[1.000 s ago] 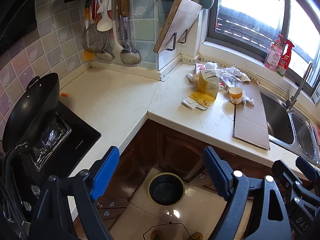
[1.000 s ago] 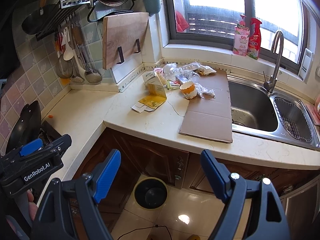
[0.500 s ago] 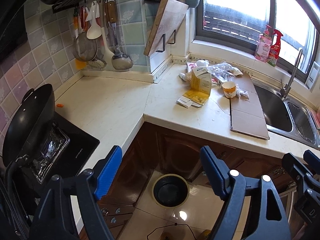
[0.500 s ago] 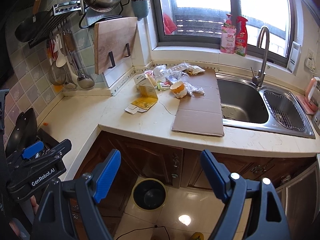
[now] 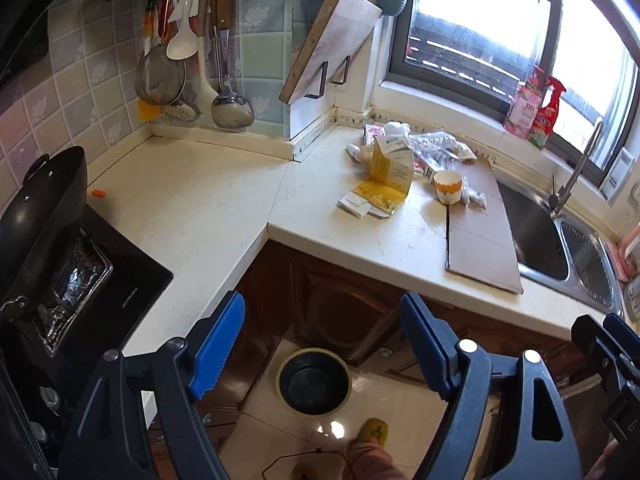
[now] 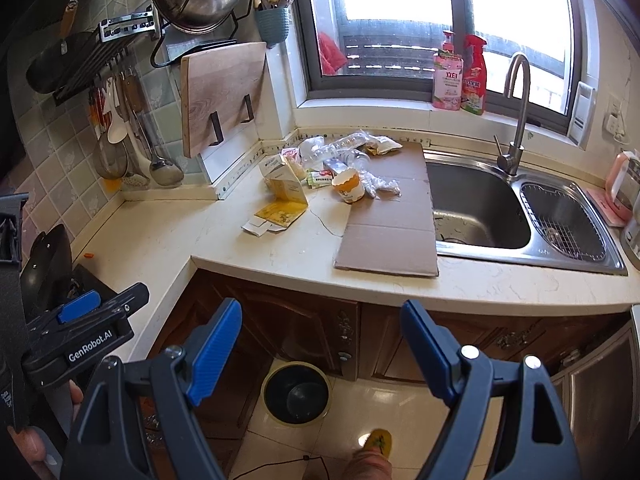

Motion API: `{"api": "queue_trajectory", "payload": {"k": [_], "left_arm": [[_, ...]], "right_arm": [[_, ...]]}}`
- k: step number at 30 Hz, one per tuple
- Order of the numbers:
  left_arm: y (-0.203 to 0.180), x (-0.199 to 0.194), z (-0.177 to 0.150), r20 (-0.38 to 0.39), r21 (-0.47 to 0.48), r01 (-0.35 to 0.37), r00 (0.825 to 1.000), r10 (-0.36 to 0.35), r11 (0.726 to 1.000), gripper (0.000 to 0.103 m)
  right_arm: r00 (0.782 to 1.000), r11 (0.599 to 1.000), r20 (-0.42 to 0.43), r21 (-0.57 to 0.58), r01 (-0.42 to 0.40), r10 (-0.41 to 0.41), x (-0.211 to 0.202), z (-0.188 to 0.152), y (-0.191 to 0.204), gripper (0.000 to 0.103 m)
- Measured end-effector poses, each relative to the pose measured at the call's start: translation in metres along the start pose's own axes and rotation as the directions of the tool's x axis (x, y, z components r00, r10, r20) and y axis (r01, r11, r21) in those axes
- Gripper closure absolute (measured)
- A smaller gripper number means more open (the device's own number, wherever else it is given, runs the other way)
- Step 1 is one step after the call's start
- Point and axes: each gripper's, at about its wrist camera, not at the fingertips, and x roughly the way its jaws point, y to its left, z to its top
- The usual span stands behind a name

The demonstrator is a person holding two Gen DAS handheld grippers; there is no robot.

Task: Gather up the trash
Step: 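Move both tools toward the trash pile on the counter, then grasp the white atom box with the left tool while the right tool grasps the paper cup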

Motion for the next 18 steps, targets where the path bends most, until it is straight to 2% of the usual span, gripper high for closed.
{"api": "queue_trajectory", "payload": {"k": [6,10,13,16,18], "left_arm": [[-0.019,0.020,0.025,0.042,0.021,-0.038,0.998,0.037,0.999,0.025],[-0.040,0.040,0.053,0.034,0.031,-0.017,0.999,0.016,0.999,0.025],[-0.058,0.056,0.075,0.045,0.043,-0.024,0.999,0.022,0.999,0.025],[-0.075,0.078,0.100,0.044,0.035,-0.020,0.999,0.019,0.999,0.025],[-0.083,0.096,0.117,0.013,0.022,-0.005,1.000,0.005,1.000,0.025]], "right_arm": [[0.999,0.999,-0.002,-0.012,-0.046,0.046,0.032,0.035,-0.015,0.023],[0.995,0.996,-0.023,-0.009,-0.093,0.092,0.059,0.066,-0.029,0.027],[0.995,0.995,-0.019,-0.015,-0.099,0.098,0.080,0.092,-0.044,0.030],[0.995,0.995,-0.029,-0.014,-0.100,0.100,0.102,0.116,-0.059,0.037],[0.994,0.994,-0.046,-0.011,-0.104,0.104,0.119,0.130,-0.070,0.044]]}}
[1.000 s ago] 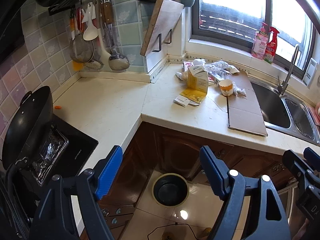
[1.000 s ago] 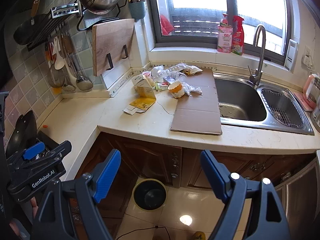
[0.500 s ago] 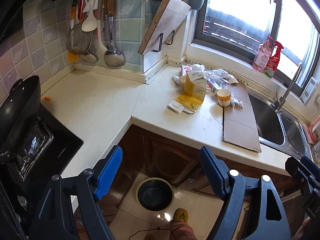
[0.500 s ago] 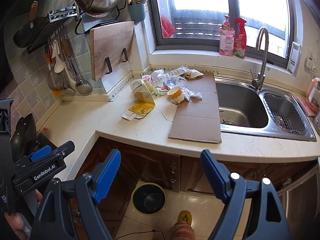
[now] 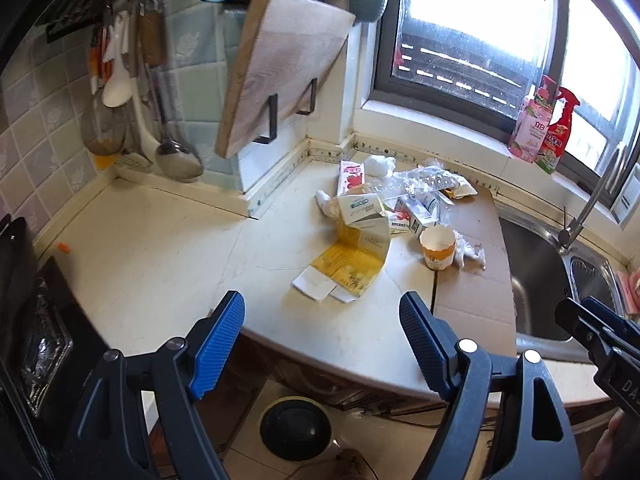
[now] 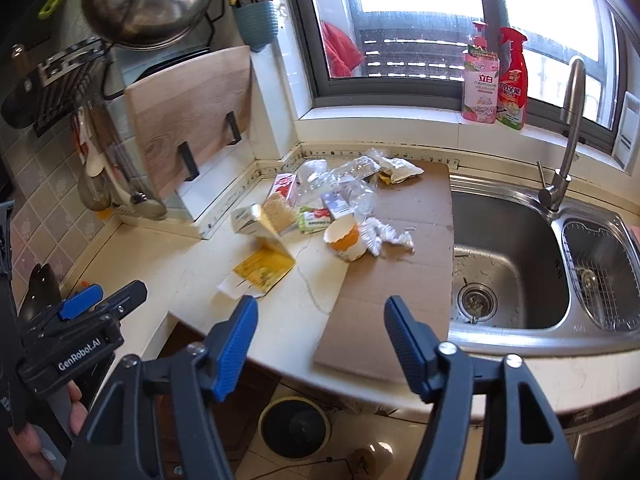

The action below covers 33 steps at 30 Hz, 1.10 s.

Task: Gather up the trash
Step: 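Grasp the white atom box with the left tool while the right tool grasps the paper cup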

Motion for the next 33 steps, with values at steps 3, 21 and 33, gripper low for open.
{"api": "queue_trajectory", "payload": {"k": [3,21,33], "left_arm": [[-0.008,0.021,0.017,-0.023,-0.028,0.010,1.000,-0.011,1.000,0.025],[-0.007,0.156,0.089,-0.228,-0.269,0.042,0.968,-0.106,0.962,0.024],[-0.006,0.212,0.108,-0.345,-0.354,-0.007,0.930,-0.124,0.935,0.021]], "right_arm": [[1.000,1.000,-0.029,0.006,-0.011,0.011,0.025,0.021,-0.019,0.053],[0.938,0.987,-0.308,0.080,-0.138,0.156,0.197,0.106,-0.060,0.073],[0.905,0.989,-0.403,0.014,-0.145,0.139,0.246,0.119,-0.054,0.073]]}}
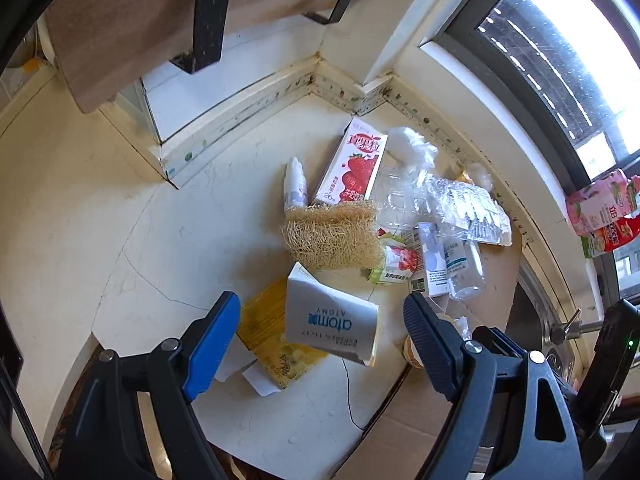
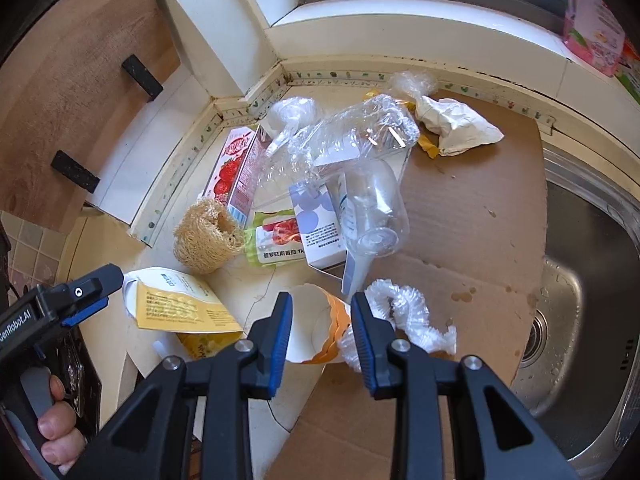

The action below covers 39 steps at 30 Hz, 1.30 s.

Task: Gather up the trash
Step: 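Grasp the white atom box with the left tool while the right tool grasps the paper cup, then lift the white box with the left tool while the right tool lifts the paper cup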

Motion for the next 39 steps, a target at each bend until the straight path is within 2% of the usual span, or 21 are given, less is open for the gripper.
{"api": "queue_trajectory", "payload": {"k": [6,9,10,13,14,17,21,28,39], "left_arm": [[0.006,0.022,0.002,-0.057,-0.040,-0.003,0.998,0.001,0.999,0.021],[0.008,0.030,-0.002,-0.076,-0.031,-0.010,0.997,0.008,0.999,0.021],[0.009,0.031,-0.004,-0.078,-0.028,-0.007,0.997,0.004,1.000,0.022],[0.013,0.034,-0.010,-0.093,-0.031,0.014,0.995,-0.017,0.999,0.039],[0.015,0.035,-0.012,-0.102,-0.036,0.026,0.994,-0.029,0.999,0.050],[0.018,0.035,-0.018,-0.099,-0.041,0.043,0.994,-0.047,0.998,0.050],[0.018,0.027,-0.027,-0.067,0.005,0.013,0.998,-0.012,1.000,0.050],[0.021,0.004,-0.045,-0.015,0.082,0.001,1.000,0.000,0.997,0.051],[0.051,-0.047,-0.073,0.045,0.101,0.048,0.998,-0.052,0.994,0.051]], "right_arm": [[0.999,0.999,-0.033,-0.035,0.027,-0.029,0.020,0.007,0.003,0.074],[0.998,0.997,-0.052,-0.064,0.037,-0.040,0.028,0.009,0.007,0.083],[0.997,0.997,-0.057,-0.072,0.041,-0.045,0.030,0.009,0.008,0.084],[0.995,0.992,-0.066,-0.113,0.062,-0.069,0.036,0.006,0.015,0.087],[0.995,0.990,-0.067,-0.122,0.066,-0.075,0.038,0.004,0.017,0.090],[0.994,0.985,-0.071,-0.151,0.077,-0.088,0.041,0.002,0.023,0.095],[0.993,0.980,-0.059,-0.180,0.089,-0.101,0.040,-0.001,0.026,0.102],[0.999,0.989,-0.003,-0.146,0.038,-0.039,0.019,-0.002,0.025,0.103],[0.996,0.993,0.083,-0.113,-0.030,0.039,-0.027,-0.021,0.034,0.103]]}}
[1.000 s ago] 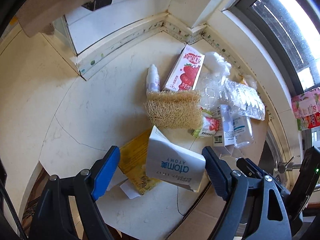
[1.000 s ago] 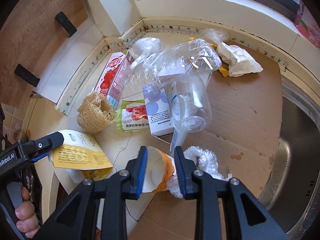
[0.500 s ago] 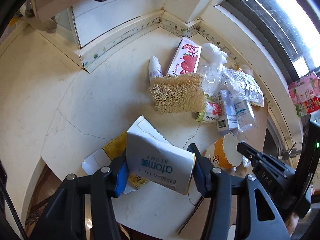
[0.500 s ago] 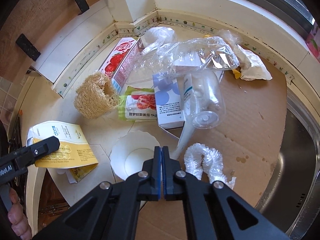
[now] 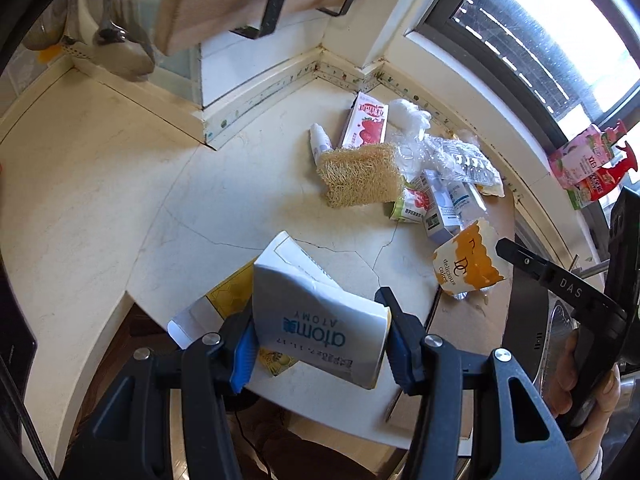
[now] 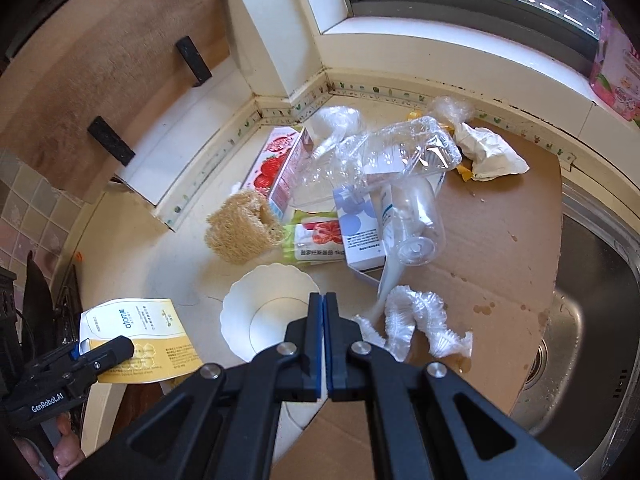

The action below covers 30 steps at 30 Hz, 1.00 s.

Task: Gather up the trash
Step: 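Lift the white box with the left tool while the right tool lifts the paper cup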

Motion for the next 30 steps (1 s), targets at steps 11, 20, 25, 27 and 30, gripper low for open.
{"api": "queue_trajectory", "payload": {"k": [11,20,25,27,30], "left_arm": [[0.019,-0.050,-0.030,0.059,0.064,0.032,0.998,-0.035,0.997,0.051],[0.036,-0.067,-0.049,0.045,0.077,0.060,0.997,-0.064,0.995,0.051],[0.040,-0.072,-0.059,0.048,0.082,0.073,0.996,-0.077,0.994,0.051],[0.040,-0.073,-0.060,0.049,0.076,0.080,0.995,-0.084,0.994,0.051],[0.042,-0.073,-0.061,0.051,0.073,0.081,0.995,-0.085,0.994,0.051]], "right_arm": [[0.999,0.999,0.018,0.022,0.031,-0.031,-0.013,-0.038,0.023,0.103],[0.991,0.992,0.062,0.058,0.111,-0.114,-0.006,-0.045,0.025,0.103],[0.989,0.988,0.045,0.069,0.140,-0.143,0.010,-0.044,0.025,0.103],[0.988,0.987,0.030,0.052,0.151,-0.153,0.017,-0.047,0.029,0.103],[0.987,0.987,0.001,0.036,0.159,-0.159,0.027,-0.050,0.031,0.102]]}}
